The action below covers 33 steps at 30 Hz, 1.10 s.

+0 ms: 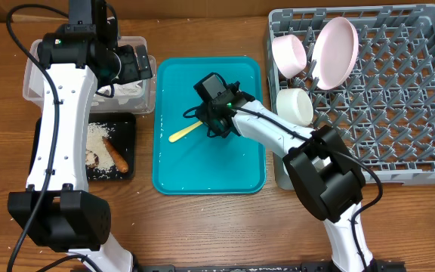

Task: Sort waste into correct bins and load items into the dishwasher
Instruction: 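Lower the right gripper onto the yellow spoon and grasp it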

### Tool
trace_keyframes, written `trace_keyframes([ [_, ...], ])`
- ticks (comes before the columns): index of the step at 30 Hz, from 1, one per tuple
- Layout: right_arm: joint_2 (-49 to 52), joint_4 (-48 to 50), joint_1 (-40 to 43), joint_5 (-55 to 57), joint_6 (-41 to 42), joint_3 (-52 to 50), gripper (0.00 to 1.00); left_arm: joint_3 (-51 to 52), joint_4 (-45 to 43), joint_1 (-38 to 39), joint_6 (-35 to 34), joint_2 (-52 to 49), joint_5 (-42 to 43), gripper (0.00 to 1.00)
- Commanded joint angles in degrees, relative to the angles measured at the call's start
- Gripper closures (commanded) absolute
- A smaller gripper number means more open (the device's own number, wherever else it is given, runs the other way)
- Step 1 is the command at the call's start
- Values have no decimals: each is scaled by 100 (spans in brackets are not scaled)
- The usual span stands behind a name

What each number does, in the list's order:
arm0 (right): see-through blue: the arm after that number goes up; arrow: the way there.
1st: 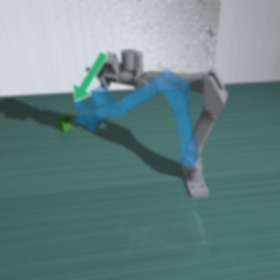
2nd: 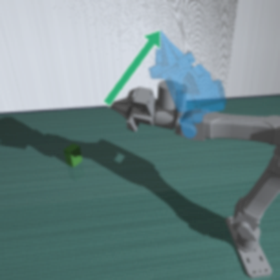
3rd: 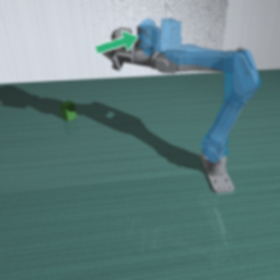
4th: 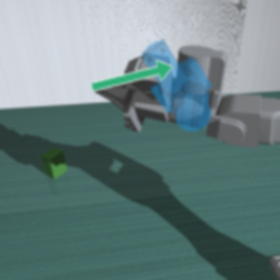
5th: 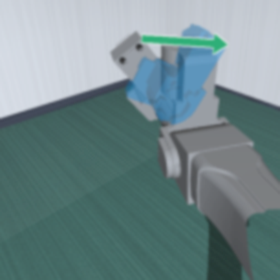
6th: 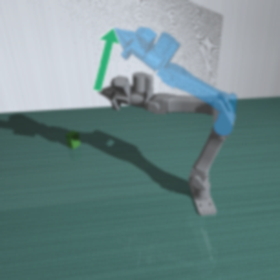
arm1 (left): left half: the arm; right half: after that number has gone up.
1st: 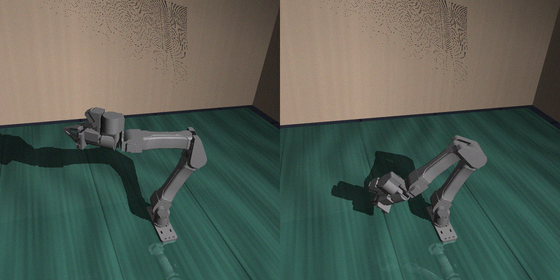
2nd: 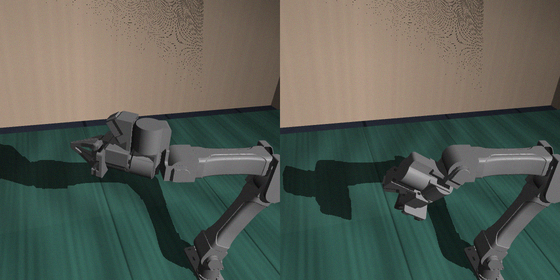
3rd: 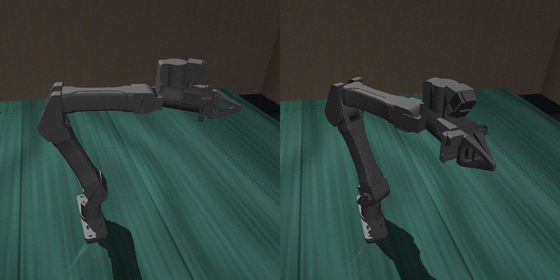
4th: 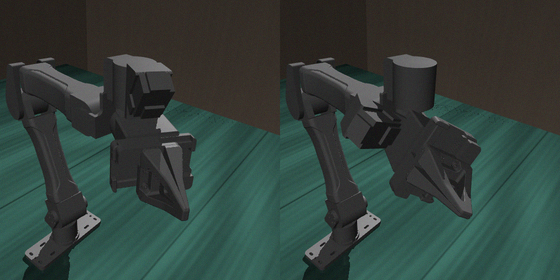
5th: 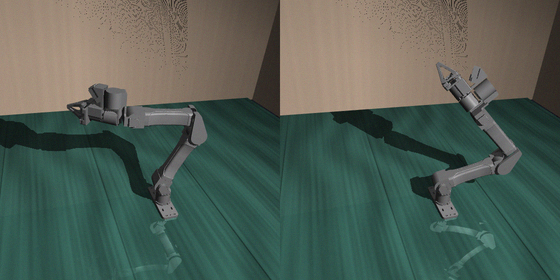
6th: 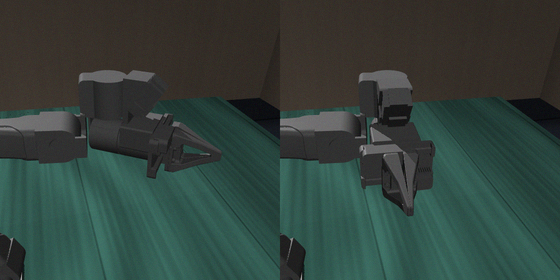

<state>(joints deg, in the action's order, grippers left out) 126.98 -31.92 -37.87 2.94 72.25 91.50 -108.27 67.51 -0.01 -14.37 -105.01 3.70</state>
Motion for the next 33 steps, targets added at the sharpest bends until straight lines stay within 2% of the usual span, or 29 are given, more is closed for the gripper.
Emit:
trace_keyframes([
  [1, 592, 98, 2, 905, -306, -229, 70, -57, -20, -17, 153, 85, 35, 0],
  [2, 592, 485, 0, 894, -975, -229, 70, -57, -20, -17, 153, 85, 35, 0],
  [4, 592, 789, 0, 776, -1639, -229, 70, -57, -20, -17, 153, 85, 35, 0],
  [10, 592, 1025, 0, -26, -2437, -229, 71, -57, -20, -17, 153, 85, 35, 0],
  [14, 592, 999, 0, -739, -2564, -229, 70, -57, -20, -17, 153, 85, 35, 0],
  [22, 592, 1108, 0, -1080, -2258, -229, 69, -57, -20, -17, 153, 85, 35, 0],
  [24, 592, 1110, 0, -1080, -2229, -229, 72, -57, -20, -17, 153, 85, 35, 0],
  [27, 592, 1113, 0, -1082, -2229, -229, 88, -57, -20, -17, 153, 85, 35, 0],
  [33, 592, 1113, 0, -1082, -2234, -229, 96, -57, -20, -17, 153, 85, 35, 0],
])
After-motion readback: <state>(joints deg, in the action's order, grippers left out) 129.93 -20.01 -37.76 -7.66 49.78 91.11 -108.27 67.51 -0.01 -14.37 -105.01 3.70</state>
